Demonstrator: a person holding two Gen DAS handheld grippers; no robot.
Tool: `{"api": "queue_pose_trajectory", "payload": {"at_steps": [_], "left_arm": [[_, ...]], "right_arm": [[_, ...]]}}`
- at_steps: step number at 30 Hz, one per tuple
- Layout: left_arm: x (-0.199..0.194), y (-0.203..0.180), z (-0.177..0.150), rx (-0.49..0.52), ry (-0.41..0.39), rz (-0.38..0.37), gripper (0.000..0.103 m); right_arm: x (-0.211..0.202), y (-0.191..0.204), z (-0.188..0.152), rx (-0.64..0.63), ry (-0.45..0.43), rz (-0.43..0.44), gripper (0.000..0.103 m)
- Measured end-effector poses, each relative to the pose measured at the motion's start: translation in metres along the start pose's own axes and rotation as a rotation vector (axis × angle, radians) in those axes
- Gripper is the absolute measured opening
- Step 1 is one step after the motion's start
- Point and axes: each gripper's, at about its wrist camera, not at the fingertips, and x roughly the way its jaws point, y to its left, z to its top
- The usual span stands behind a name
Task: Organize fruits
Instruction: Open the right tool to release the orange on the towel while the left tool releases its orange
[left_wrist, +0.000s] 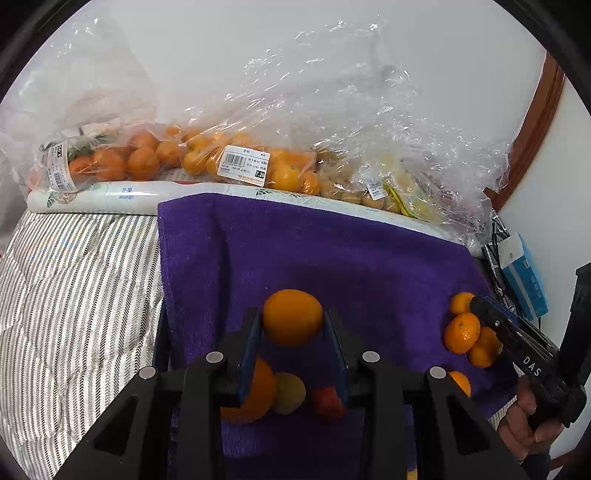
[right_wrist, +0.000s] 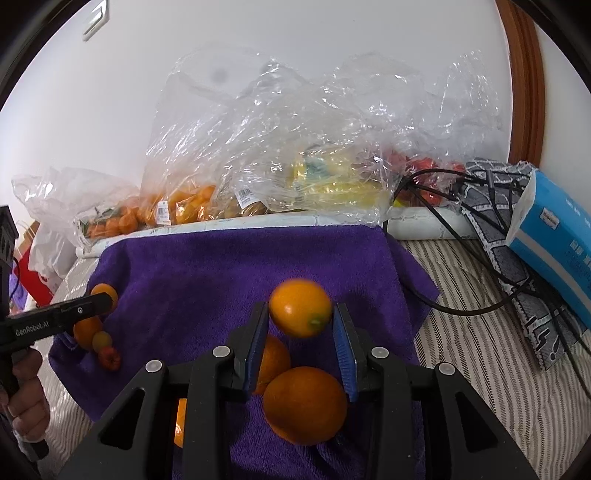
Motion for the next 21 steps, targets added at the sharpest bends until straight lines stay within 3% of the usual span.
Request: {"api": "queue_pose_trajectory", "payload": {"at_steps": [11,18,21], "left_arm": [[0.001,0.001,0.0,-0.005,0.012,-0.039,0.033],[-0.019,-0.003,-0.002,0.004,-0.014,-0.042,0.045],[-0.031,-0.005,-0.003,0.004,-0.032,-0.04,0.048]], "right_arm": [[-0.001,0.004,0.0,-0.023,-0.015,-0.001,0.036],[-0.014,0.01,0.004,-0.027,-0.042,-0.002,0.039],[-0.025,0.016,0.006,-0.037,-0.064,0.011,0.045]]}}
